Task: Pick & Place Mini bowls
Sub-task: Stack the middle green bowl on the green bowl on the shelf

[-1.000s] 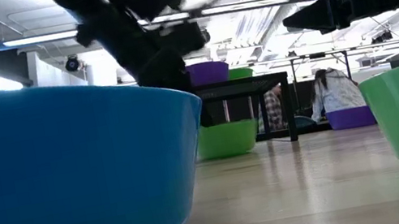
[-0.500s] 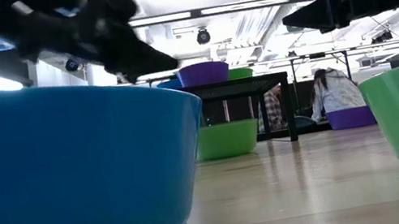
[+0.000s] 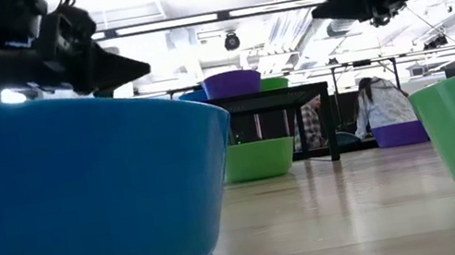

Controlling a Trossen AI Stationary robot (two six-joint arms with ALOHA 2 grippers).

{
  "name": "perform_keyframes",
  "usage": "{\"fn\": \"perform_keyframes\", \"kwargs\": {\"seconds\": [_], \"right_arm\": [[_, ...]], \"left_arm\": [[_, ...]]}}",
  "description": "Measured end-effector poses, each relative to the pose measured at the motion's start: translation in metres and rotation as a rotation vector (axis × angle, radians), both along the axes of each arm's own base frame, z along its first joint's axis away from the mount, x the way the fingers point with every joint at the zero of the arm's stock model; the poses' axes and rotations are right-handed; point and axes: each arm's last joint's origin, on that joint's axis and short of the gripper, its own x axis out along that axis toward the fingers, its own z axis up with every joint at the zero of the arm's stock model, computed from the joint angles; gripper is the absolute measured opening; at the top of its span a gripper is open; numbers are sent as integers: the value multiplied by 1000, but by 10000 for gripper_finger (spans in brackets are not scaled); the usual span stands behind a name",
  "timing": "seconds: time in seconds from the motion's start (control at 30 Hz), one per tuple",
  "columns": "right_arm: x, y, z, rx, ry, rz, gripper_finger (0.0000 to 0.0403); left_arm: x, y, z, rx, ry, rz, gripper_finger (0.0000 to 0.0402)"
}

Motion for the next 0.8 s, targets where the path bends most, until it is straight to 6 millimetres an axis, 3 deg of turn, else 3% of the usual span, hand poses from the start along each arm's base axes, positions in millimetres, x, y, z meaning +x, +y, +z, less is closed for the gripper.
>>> {"fn": "perform_keyframes", "kwargs": {"seconds": [0.33,0.6,0.8], "right_arm": [[46,17,26,56,292,11,0],[102,23,24,77,602,13,24],[132,5,17,401,696,-281,77]], "left_arm": [[-16,22,-10,4,-5,34,0],[-16,22,-12,1,3,26,0],[-16,21,-12,-8,6,18,0]]}}
